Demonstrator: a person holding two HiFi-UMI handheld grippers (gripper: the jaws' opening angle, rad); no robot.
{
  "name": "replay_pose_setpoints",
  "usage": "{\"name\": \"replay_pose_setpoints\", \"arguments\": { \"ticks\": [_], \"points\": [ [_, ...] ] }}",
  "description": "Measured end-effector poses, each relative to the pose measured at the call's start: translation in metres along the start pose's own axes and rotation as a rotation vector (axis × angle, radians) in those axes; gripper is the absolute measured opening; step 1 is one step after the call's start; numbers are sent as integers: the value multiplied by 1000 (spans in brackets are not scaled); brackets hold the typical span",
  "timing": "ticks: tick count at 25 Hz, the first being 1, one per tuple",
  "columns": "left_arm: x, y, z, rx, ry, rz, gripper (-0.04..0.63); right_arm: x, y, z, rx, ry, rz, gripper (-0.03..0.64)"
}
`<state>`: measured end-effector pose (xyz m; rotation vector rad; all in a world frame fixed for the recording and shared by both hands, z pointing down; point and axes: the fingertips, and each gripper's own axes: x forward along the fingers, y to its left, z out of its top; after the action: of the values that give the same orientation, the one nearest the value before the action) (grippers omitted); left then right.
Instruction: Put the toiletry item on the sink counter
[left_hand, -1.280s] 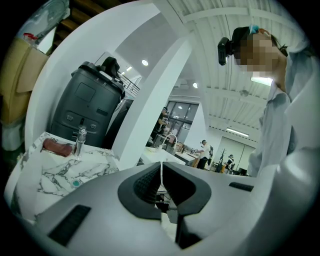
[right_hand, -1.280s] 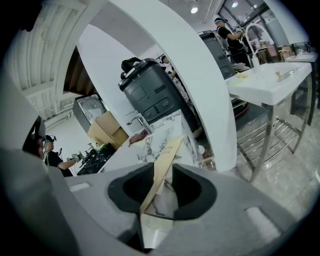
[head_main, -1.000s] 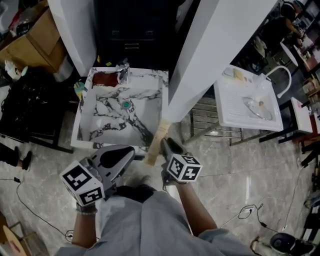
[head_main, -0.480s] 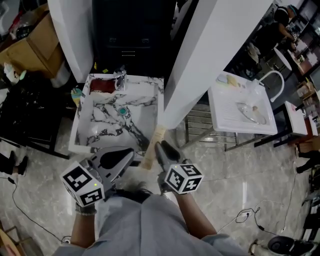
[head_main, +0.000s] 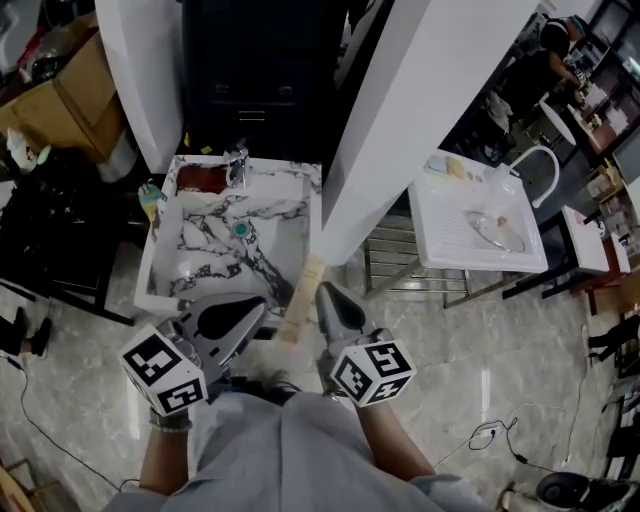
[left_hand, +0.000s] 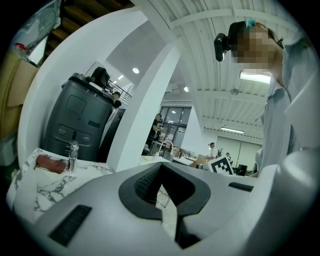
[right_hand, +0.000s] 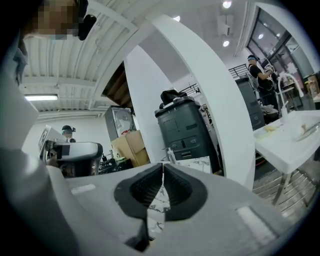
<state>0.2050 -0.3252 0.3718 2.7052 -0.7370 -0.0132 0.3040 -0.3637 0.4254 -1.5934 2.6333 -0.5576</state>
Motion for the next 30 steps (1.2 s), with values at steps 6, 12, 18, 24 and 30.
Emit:
{"name": "replay_pose_setpoints", "arguments": {
  "ticks": [6, 12, 18, 24, 30],
  "points": [
    [-1, -4, 15, 49, -30, 11, 6, -7, 7, 14, -24, -22, 18, -2],
    [1, -5, 14, 41, -39, 3, 6, -12, 8, 22, -49, -29, 14, -2],
    [7, -9, 11, 39, -31, -18, 6, -13, 7, 22, -45, -28, 2, -2],
    [10, -8, 7, 34, -19, -29, 6, -14, 6, 19, -34, -22, 0, -2],
    [10, -5, 5, 26, -20, -25, 6, -13, 3, 19, -26, -22, -7, -2]
  ]
}}
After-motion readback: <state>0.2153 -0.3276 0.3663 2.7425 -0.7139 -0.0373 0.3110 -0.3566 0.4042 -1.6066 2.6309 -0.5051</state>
